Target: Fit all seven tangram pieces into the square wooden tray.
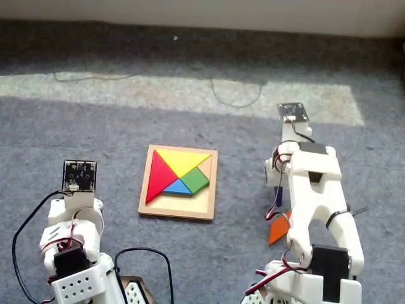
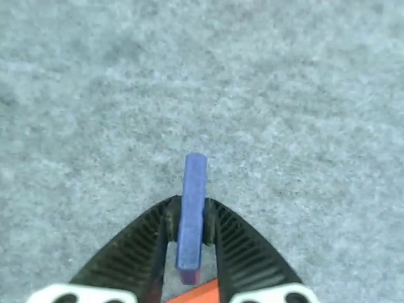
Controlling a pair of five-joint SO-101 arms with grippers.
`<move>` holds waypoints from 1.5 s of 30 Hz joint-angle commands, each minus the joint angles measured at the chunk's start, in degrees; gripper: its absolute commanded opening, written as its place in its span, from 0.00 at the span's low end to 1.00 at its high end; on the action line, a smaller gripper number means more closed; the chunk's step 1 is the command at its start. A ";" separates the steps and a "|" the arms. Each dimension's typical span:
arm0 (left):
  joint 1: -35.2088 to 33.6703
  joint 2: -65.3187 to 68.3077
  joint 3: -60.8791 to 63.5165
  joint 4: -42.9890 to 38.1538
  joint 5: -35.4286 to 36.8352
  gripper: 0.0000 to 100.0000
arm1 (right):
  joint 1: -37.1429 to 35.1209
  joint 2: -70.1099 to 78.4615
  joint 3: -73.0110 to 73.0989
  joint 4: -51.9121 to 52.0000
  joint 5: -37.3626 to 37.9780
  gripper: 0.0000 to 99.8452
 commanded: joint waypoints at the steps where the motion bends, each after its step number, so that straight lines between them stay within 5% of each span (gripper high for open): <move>1: 0.84 0.04 1.10 -0.79 -0.35 0.01 | -2.33 -10.24 -0.22 4.35 -1.32 0.00; 16: 0.84 0.04 1.10 -0.79 -0.35 0.01 | -25.10 -17.19 -0.40 9.98 -25.23 0.01; 26: 0.84 0.04 1.10 -0.79 -0.35 0.01 | -41.89 -17.27 6.20 -4.62 -40.88 0.00; 30: 0.84 0.04 1.10 -0.79 -0.35 0.01 | -43.03 -17.71 11.12 -12.62 -52.48 0.00; 37: 0.84 0.04 1.10 -0.79 -0.35 0.01 | -42.86 -17.19 13.58 -18.51 -62.07 0.00; 45: 0.84 0.04 1.10 -0.79 -0.35 0.01 | -42.68 -17.10 16.57 -21.67 -64.70 0.01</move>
